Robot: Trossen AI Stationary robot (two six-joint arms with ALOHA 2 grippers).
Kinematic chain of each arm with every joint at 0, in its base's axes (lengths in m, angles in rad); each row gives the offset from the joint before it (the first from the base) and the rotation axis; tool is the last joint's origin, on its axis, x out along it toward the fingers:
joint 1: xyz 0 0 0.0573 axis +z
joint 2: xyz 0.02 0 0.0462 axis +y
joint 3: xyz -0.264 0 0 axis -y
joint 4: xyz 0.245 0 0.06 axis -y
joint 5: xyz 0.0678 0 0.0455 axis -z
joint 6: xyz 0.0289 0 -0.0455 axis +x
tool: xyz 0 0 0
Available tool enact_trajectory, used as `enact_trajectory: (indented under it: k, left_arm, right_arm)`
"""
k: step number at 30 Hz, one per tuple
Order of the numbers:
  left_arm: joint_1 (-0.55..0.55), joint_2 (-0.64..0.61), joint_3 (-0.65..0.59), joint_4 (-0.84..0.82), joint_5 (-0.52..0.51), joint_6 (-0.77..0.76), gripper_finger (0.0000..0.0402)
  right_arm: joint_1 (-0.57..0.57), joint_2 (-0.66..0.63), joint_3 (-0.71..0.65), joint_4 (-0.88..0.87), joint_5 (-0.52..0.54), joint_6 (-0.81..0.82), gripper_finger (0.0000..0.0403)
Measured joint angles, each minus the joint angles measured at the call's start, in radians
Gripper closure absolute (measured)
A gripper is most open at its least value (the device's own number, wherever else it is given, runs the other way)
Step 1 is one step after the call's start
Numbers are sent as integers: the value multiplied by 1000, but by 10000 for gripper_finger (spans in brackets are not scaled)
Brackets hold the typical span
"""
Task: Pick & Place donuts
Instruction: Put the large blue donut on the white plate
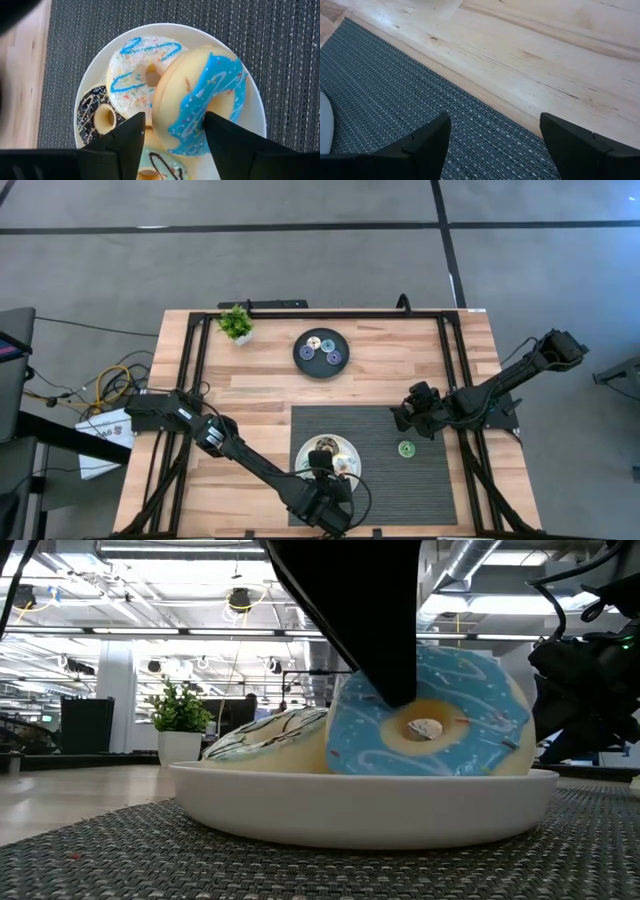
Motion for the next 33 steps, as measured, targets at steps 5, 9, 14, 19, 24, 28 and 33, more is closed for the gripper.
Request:
enact_trajectory:
  k: [5,9,14,19,24,28,33]
  left_arm:
    - [0,1,12,-23,1,10,205]
    - [0,-1,20,-33,6,11,205]
    - [1,-5,24,-52,22,11,205]
    - [2,-6,24,-74,34,10,205]
    - [2,-6,24,-74,33,11,205]
    - [2,-6,24,-75,33,16,205]
    - [2,-6,25,-75,33,29,205]
  right_arm:
    - [0,0,0,0,0,0,106]
    - [0,0,0,0,0,0,106]
    - [0,0,0,0,0,0,106]
    - [0,0,0,0,0,0,106]
    - [0,0,0,0,0,0,106]
    - [0,0,0,0,-1,0,106]
    - [0,0,0,0,-1,0,106]
